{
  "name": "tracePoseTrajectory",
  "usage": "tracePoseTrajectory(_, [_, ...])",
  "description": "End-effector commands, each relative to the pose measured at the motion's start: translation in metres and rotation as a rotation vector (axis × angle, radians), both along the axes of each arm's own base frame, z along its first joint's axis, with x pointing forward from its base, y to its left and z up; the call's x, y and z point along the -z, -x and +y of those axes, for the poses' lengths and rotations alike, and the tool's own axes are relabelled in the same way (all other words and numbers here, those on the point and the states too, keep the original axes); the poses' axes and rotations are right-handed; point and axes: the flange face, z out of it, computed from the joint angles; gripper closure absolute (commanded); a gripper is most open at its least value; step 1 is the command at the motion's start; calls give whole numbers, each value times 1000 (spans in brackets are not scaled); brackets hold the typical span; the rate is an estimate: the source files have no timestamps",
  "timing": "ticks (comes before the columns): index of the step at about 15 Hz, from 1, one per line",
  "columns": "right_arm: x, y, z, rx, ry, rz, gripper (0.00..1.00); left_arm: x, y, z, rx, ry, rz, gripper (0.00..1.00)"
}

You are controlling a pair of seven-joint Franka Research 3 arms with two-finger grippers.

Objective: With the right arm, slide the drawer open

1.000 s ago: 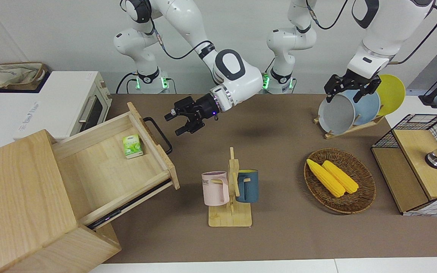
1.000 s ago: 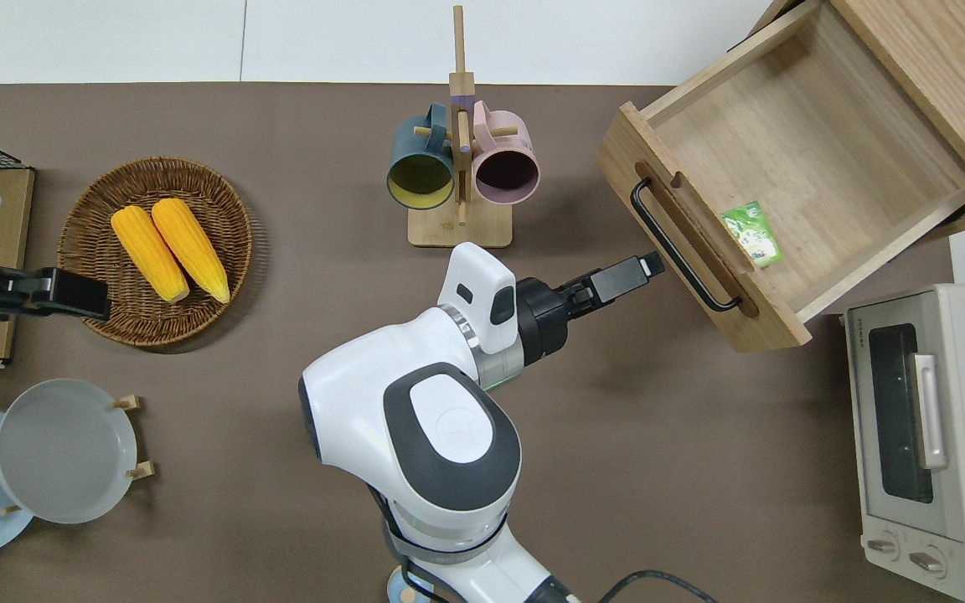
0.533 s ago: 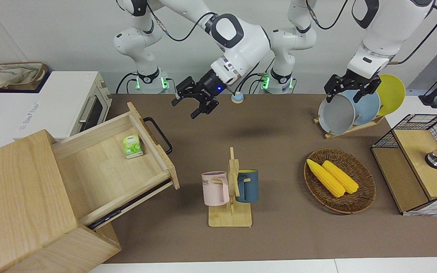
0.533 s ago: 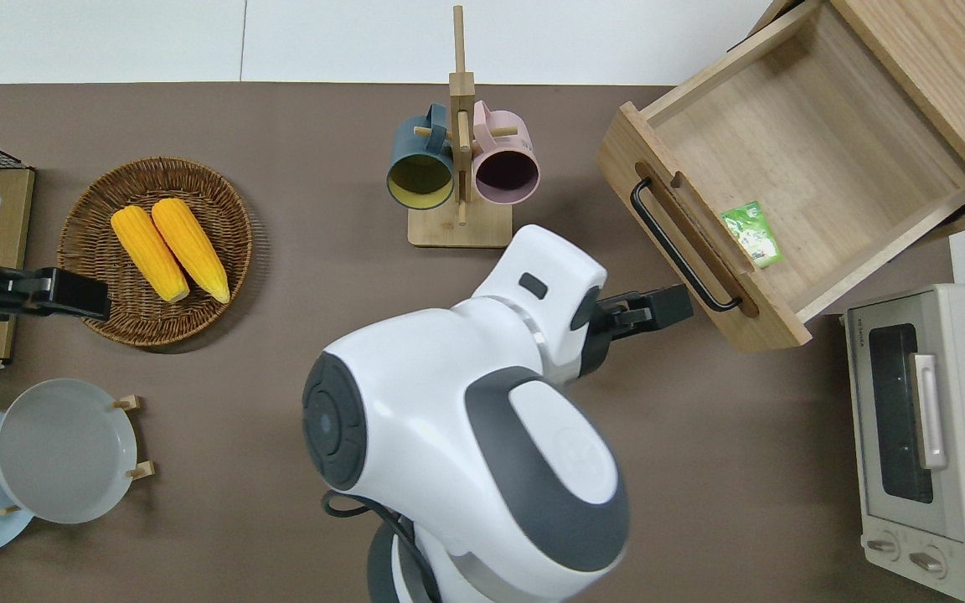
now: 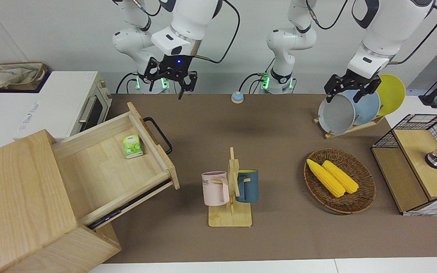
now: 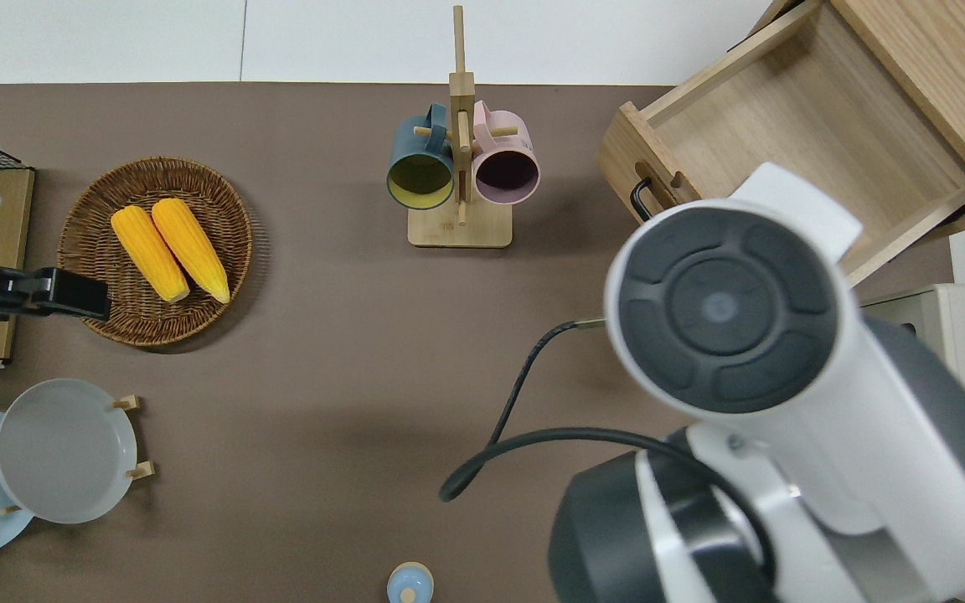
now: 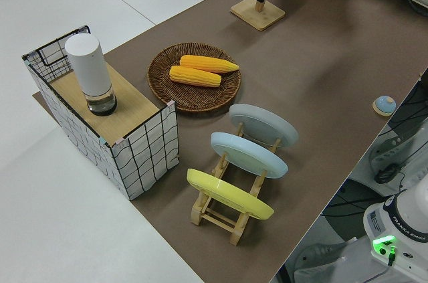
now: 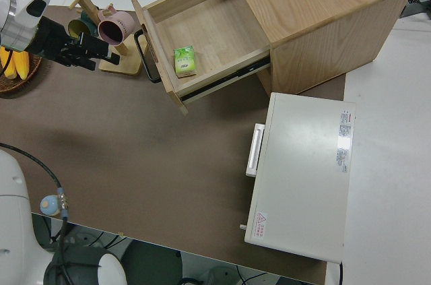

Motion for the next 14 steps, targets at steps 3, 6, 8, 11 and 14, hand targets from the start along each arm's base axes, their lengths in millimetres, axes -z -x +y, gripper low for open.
tracePoseTrajectory(3, [-30, -10, -89, -32, -194, 56, 15, -3, -2, 1, 10, -16, 6, 7])
tracePoseTrajectory(6, [-38, -16, -144, -89, -291, 88, 15, -3, -2, 1, 10, -16, 6, 7])
tracePoseTrajectory(8, [-38, -19, -171, -100, -305, 95, 15, -3, -2, 1, 10, -16, 6, 7])
tracePoseTrajectory(11, [-34, -23, -203, -102, -342, 106, 15, -3, -2, 1, 10, -16, 6, 7])
tracePoseTrajectory(14, [-25, -27, -233, -101, -359, 104, 15, -4, -2, 1, 10, -16, 5, 7])
